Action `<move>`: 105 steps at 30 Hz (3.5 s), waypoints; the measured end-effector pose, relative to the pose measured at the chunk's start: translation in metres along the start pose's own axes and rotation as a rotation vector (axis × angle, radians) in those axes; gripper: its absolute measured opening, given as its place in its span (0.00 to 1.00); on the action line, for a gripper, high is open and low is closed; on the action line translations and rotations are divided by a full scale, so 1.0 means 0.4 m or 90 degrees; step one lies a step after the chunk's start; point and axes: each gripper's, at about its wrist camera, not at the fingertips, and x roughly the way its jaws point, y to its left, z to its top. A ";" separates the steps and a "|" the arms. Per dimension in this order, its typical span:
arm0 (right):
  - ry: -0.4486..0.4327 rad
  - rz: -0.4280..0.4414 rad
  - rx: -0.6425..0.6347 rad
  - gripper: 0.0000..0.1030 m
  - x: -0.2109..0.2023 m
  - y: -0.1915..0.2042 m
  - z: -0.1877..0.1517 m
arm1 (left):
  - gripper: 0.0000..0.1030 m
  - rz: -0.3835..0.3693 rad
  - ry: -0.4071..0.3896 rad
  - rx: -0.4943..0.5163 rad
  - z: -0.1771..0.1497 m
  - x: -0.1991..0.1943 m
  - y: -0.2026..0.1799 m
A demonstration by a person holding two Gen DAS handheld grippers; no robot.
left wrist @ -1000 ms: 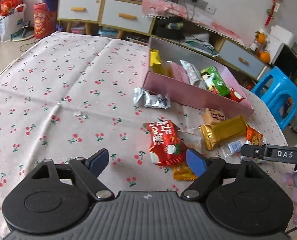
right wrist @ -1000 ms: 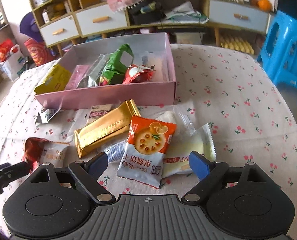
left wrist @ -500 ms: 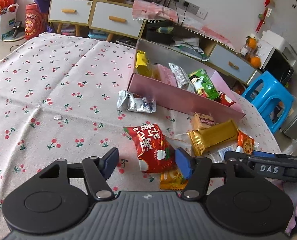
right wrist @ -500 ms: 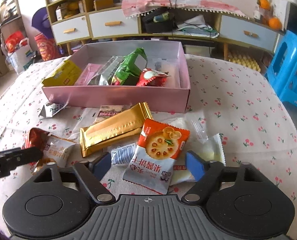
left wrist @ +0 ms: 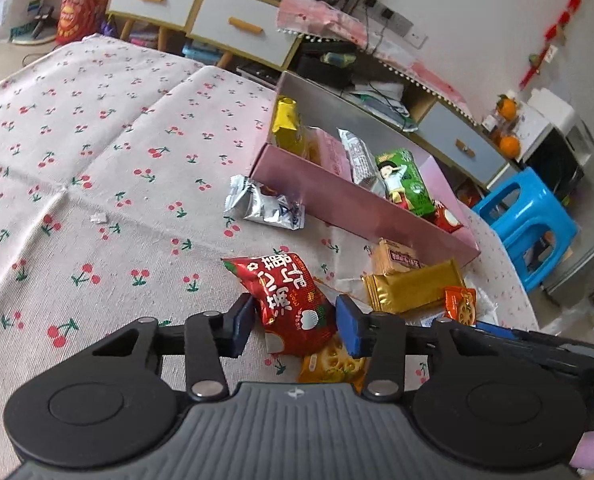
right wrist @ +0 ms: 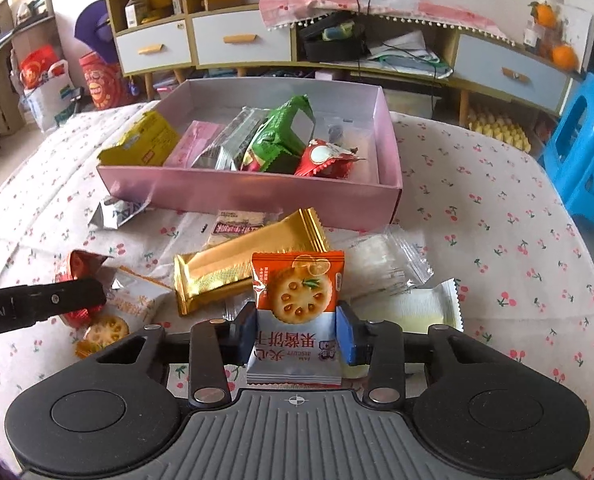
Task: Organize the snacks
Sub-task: 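Grasp the red candy packet with the left tool while the right tool grasps the orange biscuit packet, then carry the red candy packet and orange biscuit packet over the pink box, then drop both packets into the pink box and open both tools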
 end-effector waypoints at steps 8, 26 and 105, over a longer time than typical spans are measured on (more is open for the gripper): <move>0.020 0.005 0.036 0.37 -0.002 -0.023 0.011 | 0.35 0.000 -0.007 0.000 0.003 -0.013 -0.004; 0.015 0.026 0.076 0.37 -0.025 -0.048 0.030 | 0.33 -0.008 -0.005 0.014 0.004 -0.023 -0.014; -0.026 0.111 0.195 0.73 0.169 -0.216 0.400 | 0.81 0.050 0.005 0.182 0.309 0.244 -0.174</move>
